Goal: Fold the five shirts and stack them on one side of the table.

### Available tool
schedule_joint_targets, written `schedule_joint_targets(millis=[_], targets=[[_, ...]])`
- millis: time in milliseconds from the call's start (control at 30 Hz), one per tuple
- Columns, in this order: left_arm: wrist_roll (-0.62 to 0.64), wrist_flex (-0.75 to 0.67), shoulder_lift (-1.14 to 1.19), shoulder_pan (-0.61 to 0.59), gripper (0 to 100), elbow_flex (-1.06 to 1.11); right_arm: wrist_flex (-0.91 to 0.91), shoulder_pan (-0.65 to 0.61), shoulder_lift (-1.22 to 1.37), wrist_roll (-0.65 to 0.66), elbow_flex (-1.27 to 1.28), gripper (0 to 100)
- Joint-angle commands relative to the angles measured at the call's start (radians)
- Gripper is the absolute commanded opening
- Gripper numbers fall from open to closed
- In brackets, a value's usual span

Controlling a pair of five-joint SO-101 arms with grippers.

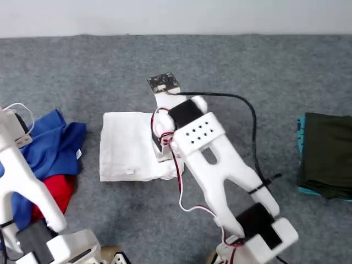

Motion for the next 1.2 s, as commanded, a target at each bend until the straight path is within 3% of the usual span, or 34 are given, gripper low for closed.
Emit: schedule_joint_targets(millis=[0,267,567,700,800,867,1000,1167], targets=[[-0.006,0.023,-0.046,-0.006,2,-0.005,-0.116,0.010,0.050,-0.072,0.012,34.0],[-0.008,0.023,-0.046,-0.006,2,-0.005,-0.321,-0.001,0.292,-0.078,0.008,33.0],[-0.008,0.023,-0.044,-0.006,2,-0.005,-0.320,-0.036,0.467,-0.137,0.008,32.0],[-0.008,0.023,-0.044,-0.006,2,-0.005,-0.321,-0.036,0.489,-0.130,0.003,15.1],[-0.008,0.023,-0.044,-0.006,2,-0.005,-0.289,-0.013,0.490,-0.129,-0.028,0.0],[-0.008,0.023,-0.044,-0.006,2,-0.005,-0.245,0.002,0.489,-0.129,-0.044,4.3],[-0.008,0.023,-0.044,-0.006,2,-0.005,-0.162,0.048,0.487,-0.115,-0.075,1.2],[-0.008,0.023,-0.044,-0.006,2,-0.005,0.005,0.117,0.487,0.034,-0.080,0.9]])
